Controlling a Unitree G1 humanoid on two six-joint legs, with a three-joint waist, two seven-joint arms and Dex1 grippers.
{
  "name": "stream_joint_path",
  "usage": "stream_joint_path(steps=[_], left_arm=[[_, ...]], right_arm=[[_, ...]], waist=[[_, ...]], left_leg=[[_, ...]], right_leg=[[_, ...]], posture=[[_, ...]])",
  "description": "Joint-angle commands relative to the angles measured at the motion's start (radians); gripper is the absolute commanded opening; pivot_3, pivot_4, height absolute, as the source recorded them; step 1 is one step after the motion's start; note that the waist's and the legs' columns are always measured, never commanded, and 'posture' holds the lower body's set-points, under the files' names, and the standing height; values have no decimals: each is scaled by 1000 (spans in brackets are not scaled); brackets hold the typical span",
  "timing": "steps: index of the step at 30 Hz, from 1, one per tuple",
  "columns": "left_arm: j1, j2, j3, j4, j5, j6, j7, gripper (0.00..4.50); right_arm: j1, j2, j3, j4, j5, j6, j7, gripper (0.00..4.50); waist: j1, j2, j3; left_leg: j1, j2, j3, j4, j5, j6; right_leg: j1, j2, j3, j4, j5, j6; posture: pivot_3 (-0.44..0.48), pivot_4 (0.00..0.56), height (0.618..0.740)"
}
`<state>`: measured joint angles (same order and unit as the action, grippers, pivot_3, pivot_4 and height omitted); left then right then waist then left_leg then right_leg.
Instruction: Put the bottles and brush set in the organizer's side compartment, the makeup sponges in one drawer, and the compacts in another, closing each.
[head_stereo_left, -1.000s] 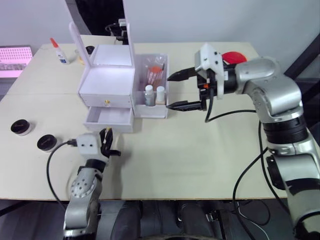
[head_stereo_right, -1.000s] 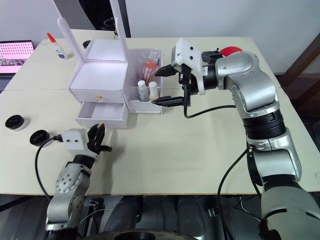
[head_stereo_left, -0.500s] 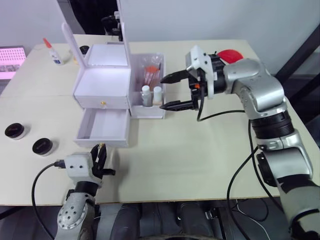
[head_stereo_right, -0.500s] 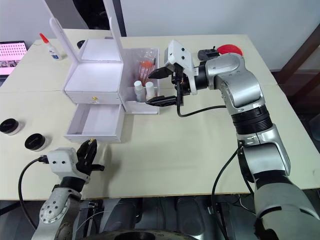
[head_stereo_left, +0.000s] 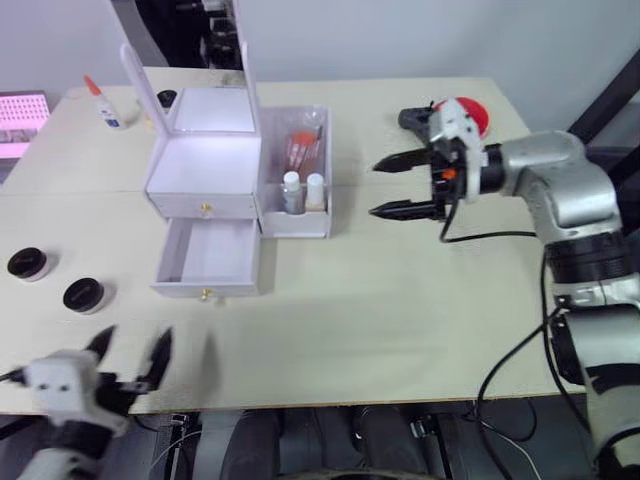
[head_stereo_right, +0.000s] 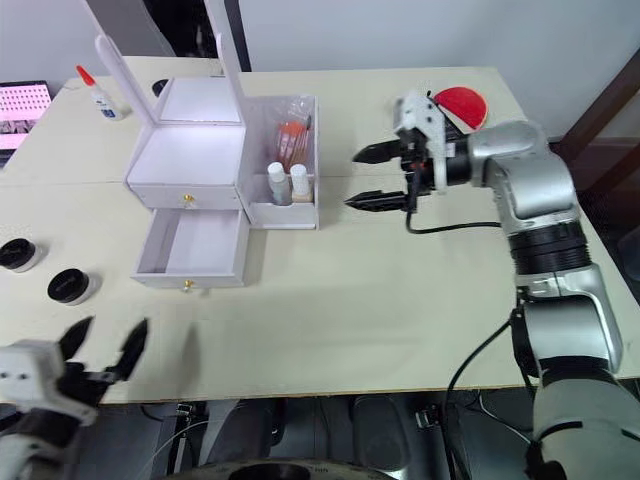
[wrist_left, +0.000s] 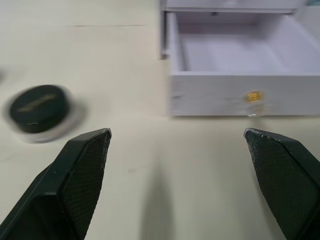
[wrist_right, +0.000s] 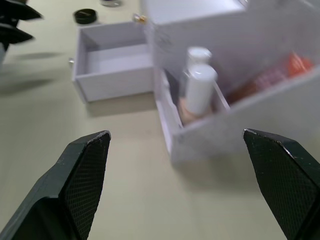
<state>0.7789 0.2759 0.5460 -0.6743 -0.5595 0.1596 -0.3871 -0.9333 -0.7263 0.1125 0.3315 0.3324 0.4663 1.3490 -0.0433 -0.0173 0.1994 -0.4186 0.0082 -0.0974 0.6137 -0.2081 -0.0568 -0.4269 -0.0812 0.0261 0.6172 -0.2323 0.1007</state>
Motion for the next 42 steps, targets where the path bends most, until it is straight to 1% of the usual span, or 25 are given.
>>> stream_joint_path(steps=[1, 3, 4, 9, 12, 16, 19, 21, 23, 25, 27, 30, 32, 35, 39, 42], left_arm=[[4, 97, 218, 108, -94, -33, -86, 4466], [-16, 184, 339, 229, -136, -23, -134, 4466], [-26, 217, 377, 276, -151, -18, -154, 4466], [-63, 324, 438, 468, -151, 3, -254, 4466], [-77, 366, 462, 573, -136, -12, -322, 4466], [-90, 380, 474, 602, -132, -8, -360, 4466], [-107, 381, 470, 587, -125, -5, -364, 4466], [-110, 374, 468, 550, -132, 14, -356, 4466], [-84, 378, 458, 501, -118, 60, -338, 4466], [-64, 374, 468, 424, -158, 141, -306, 4466], [-39, 367, 462, 330, -171, 210, -270, 4466], [-13, 351, 455, 178, -231, 353, -171, 4466], [-30, 335, 457, 106, -220, 388, -93, 4466], [-89, 304, 480, 51, -266, 500, 89, 4466], [-128, 284, 465, -46, -323, 615, 236, 4466], [-144, 299, 451, -69, -373, 704, 299, 4466]], right_arm=[[54, -52, -96, 87, -10, -96, -32, 4500], [102, -66, -155, 179, 3, -138, -55, 4500], [119, -70, -175, 220, 11, -144, -58, 4500], [152, -104, -193, 388, -32, -242, -31, 4500], [149, -122, -201, 485, -56, -308, -32, 4500], [134, -119, -212, 539, -63, -351, -37, 4500], [112, -106, -210, 536, -66, -357, -32, 4500], [88, -93, -199, 498, -63, -334, -14, 4500], [68, -90, -164, 357, -16, -181, 72, 4500], [32, -82, -130, 182, 47, -12, 128, 4500], [-16, -78, -79, 41, 84, 110, 171, 4500], [-94, -55, -5, -72, 92, 173, 212, 4500], [-151, -17, 31, -88, 83, 174, 219, 4500], [-219, 48, 99, -111, 56, 125, 247, 4500], [-293, 136, 130, -92, 41, 75, 239, 4500], [-324, 167, 149, -63, 11, 44, 233, 4500]], waist=[[1, -1, 0], [1, -1, -1], [0, -1, -1], [-12, 0, -1], [-25, 0, -1], [-29, 0, -1], [-28, 0, -1], [-29, 0, -1], [-30, 0, -1], [-32, 0, 0], [-30, 1, 0], [-26, 1, 0], [-24, 0, 0], [-26, -1, 0], [-26, -1, 0], [-24, -1, 0]], left_leg=[[0, 0, 0, 1, 0, 0], [0, 3, 4, 2, 0, 0], [0, 3, 6, 2, 0, 0], [0, 5, 15, 2, 0, 0], [1, 5, 16, 1, 0, 0], [4, 7, 16, -1, 0, 0], [7, 8, 16, -1, 0, 0], [9, 9, 16, -1, 0, 0], [9, 9, 16, 0, 0, 0], [9, 9, 16, 0, 0, 0], [9, 9, 17, 0, 0, 0], [9, 10, 17, -1, 0, 0], [9, 10, 17, -1, 0, 0], [9, 10, 17, 0, 0, -1], [9, 10, 17, 0, 0, 0], [9, 10, 16, -1, 0, 0]], right_leg=[[0, 0, 0, 0, 0, 0], [1, 0, -1, 0, 0, 0], [1, -1, -1, 0, 0, 0], [0, -5, 0, -2, 1, -2], [0, -4, 0, 0, 2, -2], [0, -3, 0, 1, 1, -2], [1, -1, 0, 5, 1, -2], [1, -1, 0, 6, 1, -1], [1, -1, 1, 7, 1, -1], [0, -1, 2, 8, 1, -1], [-2, -1, 3, 11, 1, -1], [-4, -1, 3, 12, 0, -1], [-3, -1, 3, 12, 0, -1], [-2, -1, 3, 11, 0, -1], [-2, -1, 3, 12, 2, -3], [-3, 0, 2, 13, 2, -2]], posture=[[0, 150, 740], [0, 150, 740], [0, 150, 740], [0, 150, 740], [0, 150, 740], [0, 150, 740], [0, 150, 740], [0, 150, 740], [0, 150, 740], [0, 150, 740], [0, 150, 740], [0, 150, 740], [0, 150, 740], [0, 150, 740], [0, 150, 740], [0, 150, 740]])
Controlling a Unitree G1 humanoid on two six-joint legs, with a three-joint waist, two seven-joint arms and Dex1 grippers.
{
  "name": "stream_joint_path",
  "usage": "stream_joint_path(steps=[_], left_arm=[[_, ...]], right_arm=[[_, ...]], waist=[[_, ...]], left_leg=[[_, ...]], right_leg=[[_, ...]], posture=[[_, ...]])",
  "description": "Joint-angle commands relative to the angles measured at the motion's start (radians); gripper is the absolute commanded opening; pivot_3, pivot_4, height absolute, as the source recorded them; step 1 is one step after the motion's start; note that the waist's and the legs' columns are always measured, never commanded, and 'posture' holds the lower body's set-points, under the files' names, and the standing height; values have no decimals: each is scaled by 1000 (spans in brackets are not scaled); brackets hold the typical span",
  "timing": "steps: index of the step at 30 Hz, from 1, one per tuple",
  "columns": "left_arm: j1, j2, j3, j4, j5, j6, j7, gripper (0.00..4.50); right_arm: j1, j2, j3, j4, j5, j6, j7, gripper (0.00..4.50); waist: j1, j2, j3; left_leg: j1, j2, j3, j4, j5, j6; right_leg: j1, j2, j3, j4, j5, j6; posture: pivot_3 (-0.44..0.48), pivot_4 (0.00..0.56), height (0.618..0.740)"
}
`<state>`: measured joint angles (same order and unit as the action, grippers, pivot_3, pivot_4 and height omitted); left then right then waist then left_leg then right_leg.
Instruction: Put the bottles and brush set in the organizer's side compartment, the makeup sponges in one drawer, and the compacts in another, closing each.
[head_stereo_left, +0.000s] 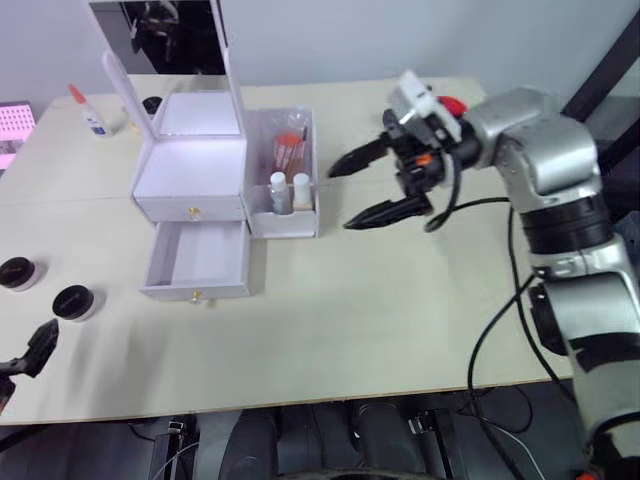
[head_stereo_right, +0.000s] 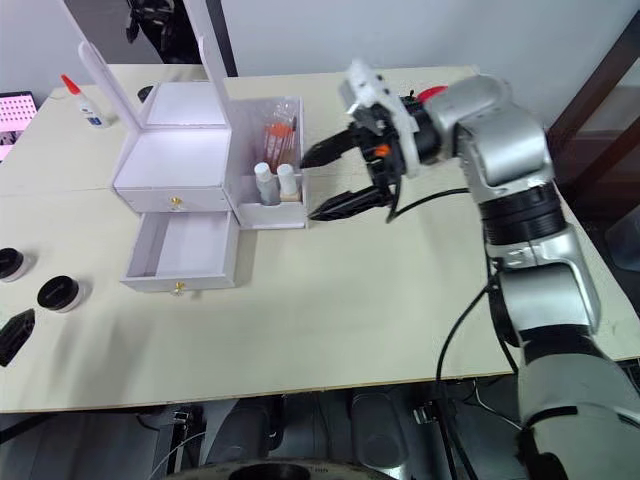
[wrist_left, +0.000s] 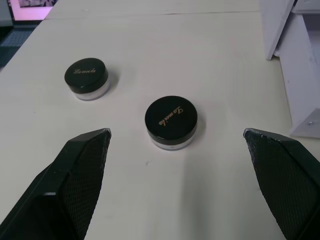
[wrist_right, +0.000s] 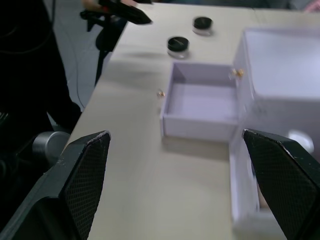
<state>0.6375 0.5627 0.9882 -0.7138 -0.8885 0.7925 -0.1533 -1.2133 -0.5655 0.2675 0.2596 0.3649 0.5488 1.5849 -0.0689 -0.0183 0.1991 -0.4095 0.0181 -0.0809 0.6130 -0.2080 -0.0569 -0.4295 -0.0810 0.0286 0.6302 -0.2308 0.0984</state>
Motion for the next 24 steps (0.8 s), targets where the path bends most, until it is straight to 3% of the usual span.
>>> stream_joint_path(steps=[1, 5, 12, 24], left_arm=[[-7, 21, 8, -26, -52, 96, 78, 4466], [-54, 61, 3, 9, -71, 161, 114, 4466], [-264, 154, -147, 194, 24, 209, 129, 4466], [-514, 234, -316, 491, 207, 176, 29, 4466]], right_arm=[[-48, 11, -1, 12, -30, -51, -4, 4500], [-45, 18, 1, 4, -46, -64, -16, 4500], [-7, 0, -16, -17, -60, -65, -62, 4500], [34, -56, -35, -107, -85, -60, -131, 4500]], waist=[[2, 0, 0], [1, -1, 0], [1, -1, -1], [2, -1, -1]], left_leg=[[0, 0, 0, 0, 0, 0], [0, 0, 0, 1, 0, 0], [1, 0, -1, 1, 0, 0], [1, 0, -1, 0, 0, -1]], right_leg=[[0, 0, -1, 0, 0, 0], [1, 0, -1, 0, 0, 0], [1, 0, -1, 1, 0, 0], [1, 1, -1, 1, 1, 0]], posture=[[0, 150, 740], [0, 150, 740], [0, 150, 740], [0, 150, 740]])
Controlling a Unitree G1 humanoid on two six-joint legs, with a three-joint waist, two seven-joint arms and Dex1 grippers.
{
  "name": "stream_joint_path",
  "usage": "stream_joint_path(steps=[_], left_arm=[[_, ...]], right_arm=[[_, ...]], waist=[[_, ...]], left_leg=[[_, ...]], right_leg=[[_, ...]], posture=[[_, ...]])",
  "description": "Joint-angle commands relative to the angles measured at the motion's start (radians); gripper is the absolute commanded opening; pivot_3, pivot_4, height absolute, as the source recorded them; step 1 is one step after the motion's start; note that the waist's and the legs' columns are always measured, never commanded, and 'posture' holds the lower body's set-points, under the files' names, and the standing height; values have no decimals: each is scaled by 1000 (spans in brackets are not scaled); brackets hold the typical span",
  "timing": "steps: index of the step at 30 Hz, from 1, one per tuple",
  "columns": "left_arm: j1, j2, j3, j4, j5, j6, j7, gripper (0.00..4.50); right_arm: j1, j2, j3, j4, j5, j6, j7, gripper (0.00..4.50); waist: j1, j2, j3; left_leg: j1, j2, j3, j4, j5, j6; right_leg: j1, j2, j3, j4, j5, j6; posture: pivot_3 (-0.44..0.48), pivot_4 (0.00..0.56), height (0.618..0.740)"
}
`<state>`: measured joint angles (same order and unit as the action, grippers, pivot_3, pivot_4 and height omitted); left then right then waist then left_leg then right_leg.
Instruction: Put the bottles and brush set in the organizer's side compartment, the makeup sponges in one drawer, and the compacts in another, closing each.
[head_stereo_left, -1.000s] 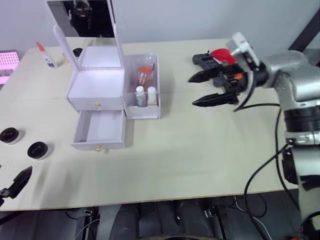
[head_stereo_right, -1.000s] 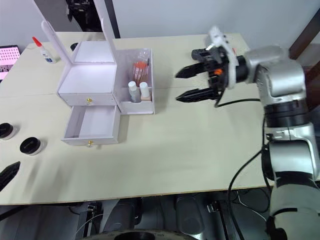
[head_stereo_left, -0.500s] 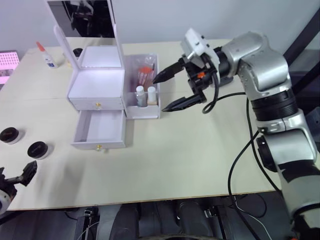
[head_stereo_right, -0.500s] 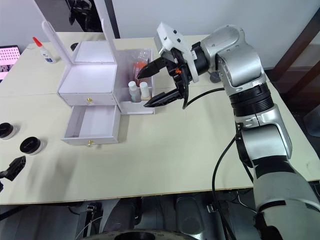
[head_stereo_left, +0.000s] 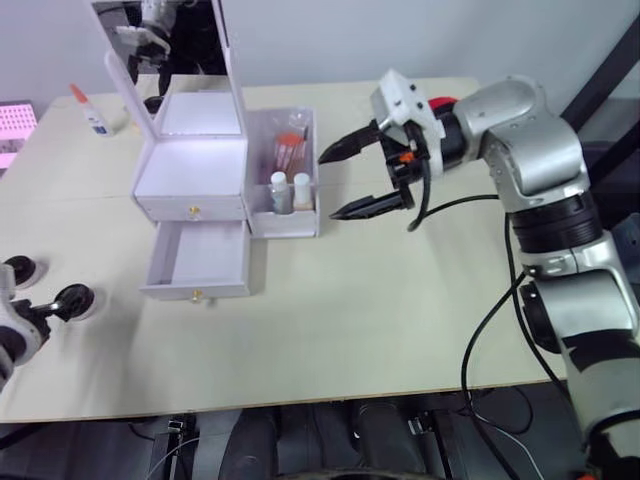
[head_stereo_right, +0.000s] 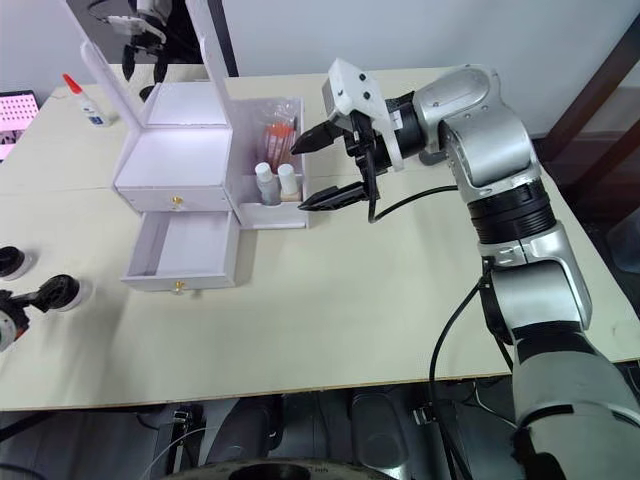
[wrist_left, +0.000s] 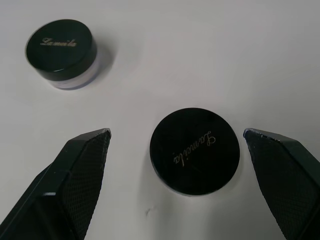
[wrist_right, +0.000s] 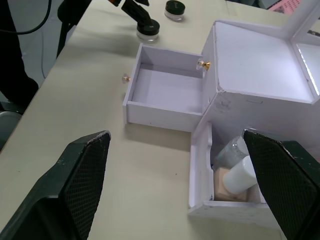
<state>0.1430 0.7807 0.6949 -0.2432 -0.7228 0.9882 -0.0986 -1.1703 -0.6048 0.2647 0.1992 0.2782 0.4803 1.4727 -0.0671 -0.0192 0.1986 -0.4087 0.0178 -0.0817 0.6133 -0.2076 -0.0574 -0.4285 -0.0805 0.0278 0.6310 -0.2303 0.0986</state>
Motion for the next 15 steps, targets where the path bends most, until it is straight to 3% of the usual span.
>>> stream_joint_path(steps=[1, 5, 9, 15], left_arm=[[-27, 16, -31, 28, 51, -18, -34, 4466], [-74, 6, -34, 79, 76, -6, -45, 4466], [-93, -8, -12, 97, 83, 26, -42, 2635], [-97, -45, 30, 106, 77, 50, -50, 2594]], right_arm=[[-7, -20, -32, -51, 1, 8, -24, 4500], [-9, -29, -28, -41, -15, -9, -39, 4500], [-14, -30, -28, -37, -22, -10, -45, 4500], [-25, -30, -31, -24, -27, -15, -54, 4500]], waist=[[0, 0, 0], [-1, 0, 0], [-1, 0, 0], [-2, 0, 0]], left_leg=[[0, 0, 0, 0, 0, 0], [0, 0, 0, 0, 0, 0], [0, 0, 0, 0, 0, 0], [0, 0, 0, 0, 0, 0]], right_leg=[[0, 0, 0, 0, 0, 0], [0, 0, 0, 0, 0, 0], [0, 0, 0, 0, 0, 0], [0, 0, 0, 1, 0, 0]], posture=[[0, 150, 740], [0, 150, 740], [0, 150, 740], [0, 150, 740]])
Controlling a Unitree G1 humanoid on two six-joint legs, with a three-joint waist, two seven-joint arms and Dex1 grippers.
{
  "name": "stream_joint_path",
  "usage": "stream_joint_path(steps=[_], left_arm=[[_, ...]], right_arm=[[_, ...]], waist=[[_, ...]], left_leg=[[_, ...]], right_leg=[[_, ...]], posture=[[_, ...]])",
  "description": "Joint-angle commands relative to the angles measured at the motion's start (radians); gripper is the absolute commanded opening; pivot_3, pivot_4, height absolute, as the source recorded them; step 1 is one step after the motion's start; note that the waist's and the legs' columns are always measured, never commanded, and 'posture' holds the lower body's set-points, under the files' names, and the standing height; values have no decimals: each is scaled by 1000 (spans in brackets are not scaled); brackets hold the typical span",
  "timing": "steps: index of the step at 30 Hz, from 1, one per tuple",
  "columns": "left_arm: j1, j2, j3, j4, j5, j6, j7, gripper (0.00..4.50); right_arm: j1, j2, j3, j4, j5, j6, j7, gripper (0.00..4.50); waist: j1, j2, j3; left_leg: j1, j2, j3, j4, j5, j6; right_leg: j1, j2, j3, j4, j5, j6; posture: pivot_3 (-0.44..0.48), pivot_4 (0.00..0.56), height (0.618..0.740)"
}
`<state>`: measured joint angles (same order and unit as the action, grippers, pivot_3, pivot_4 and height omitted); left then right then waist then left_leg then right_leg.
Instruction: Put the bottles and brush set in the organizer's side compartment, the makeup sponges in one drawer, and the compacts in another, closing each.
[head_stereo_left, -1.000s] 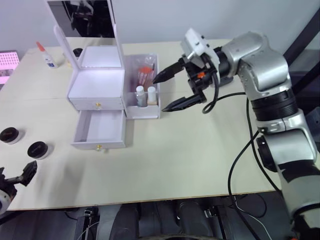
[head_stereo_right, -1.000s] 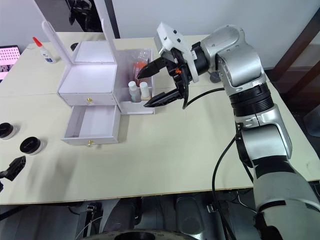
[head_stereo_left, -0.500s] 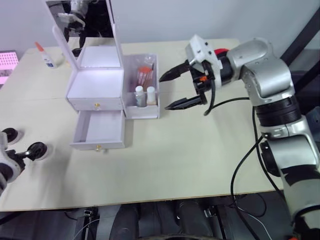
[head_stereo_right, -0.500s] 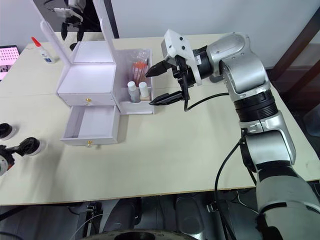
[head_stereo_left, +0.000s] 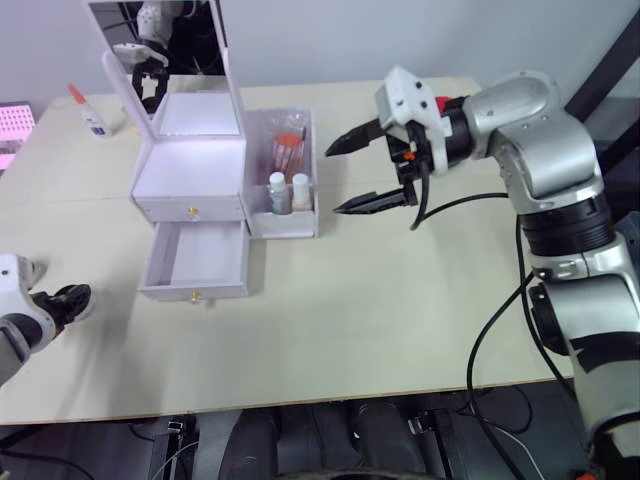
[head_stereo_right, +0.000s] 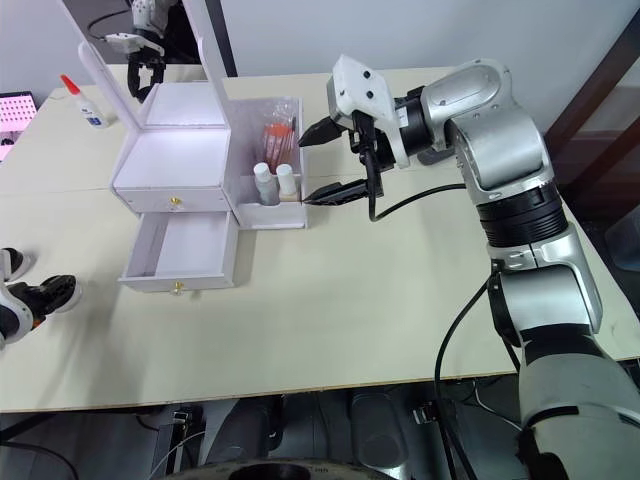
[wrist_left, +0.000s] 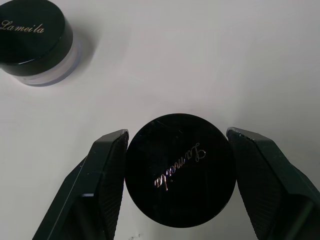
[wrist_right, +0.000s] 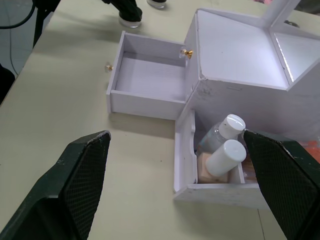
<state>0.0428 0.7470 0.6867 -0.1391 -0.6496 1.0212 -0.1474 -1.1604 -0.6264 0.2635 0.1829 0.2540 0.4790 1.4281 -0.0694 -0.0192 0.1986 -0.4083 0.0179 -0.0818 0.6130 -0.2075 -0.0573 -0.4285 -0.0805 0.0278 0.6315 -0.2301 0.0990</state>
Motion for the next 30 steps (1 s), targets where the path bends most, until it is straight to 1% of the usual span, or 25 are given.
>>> stream_joint_path(steps=[1, 6, 8, 10, 20, 22, 25, 30], left_arm=[[-1, -17, 42, 2, 3, 17, -2, 2594], [-8, -23, 45, -26, 11, 18, -6, 2594], [-12, -30, 52, -33, 8, 25, -4, 3622], [-16, -36, 56, -36, 8, 30, -4, 4469], [-45, -45, 48, -30, 17, 60, -2, 4469], [-57, -49, 51, -23, 18, 64, 1, 3927], [-68, -47, 45, -7, 26, 63, -3, 2613], [-89, -45, 34, 24, 46, 59, -7, 2609]], right_arm=[[-37, -7, -29, -3, -4, -16, -10, 4500], [-48, 9, -27, 11, -6, -25, -19, 4500], [-49, 15, -27, 9, -3, -21, -22, 4500], [-50, 19, -27, 8, -4, -19, -24, 4500], [-45, 23, -25, 6, -9, -24, -36, 4500], [-43, 23, -27, 3, -8, -22, -38, 4500], [-41, 22, -28, 2, -9, -25, -40, 4500], [-40, 17, -31, 0, -10, -27, -43, 4500]], waist=[[0, 0, 0], [1, 0, 0], [1, 0, 0], [2, 0, 0], [3, 0, 0], [4, 0, 0], [3, 0, 0], [3, 0, 0]], left_leg=[[0, 0, 0, 0, 0, 0], [0, 0, 0, 0, 0, 0], [0, 0, 0, 0, 0, 0], [0, 0, 0, 0, 0, 0], [0, 0, 0, 0, 0, 0], [0, 0, 0, 0, 0, 0], [0, 0, 0, 0, 0, 0], [0, 0, 0, 0, 0, 0]], right_leg=[[0, 0, 0, 0, 0, 0], [0, 0, 0, 0, 0, 0], [0, 0, 0, 0, 0, 0], [0, 0, 0, 0, 0, 0], [0, 0, 0, 0, 0, 0], [0, 0, 0, 0, 0, 0], [0, 0, 0, 0, 0, 0], [0, 0, 0, 0, 1, 2]], posture=[[0, 150, 740], [0, 150, 740], [0, 150, 740], [0, 150, 740], [0, 150, 740], [0, 150, 740], [0, 150, 740], [0, 150, 740]])
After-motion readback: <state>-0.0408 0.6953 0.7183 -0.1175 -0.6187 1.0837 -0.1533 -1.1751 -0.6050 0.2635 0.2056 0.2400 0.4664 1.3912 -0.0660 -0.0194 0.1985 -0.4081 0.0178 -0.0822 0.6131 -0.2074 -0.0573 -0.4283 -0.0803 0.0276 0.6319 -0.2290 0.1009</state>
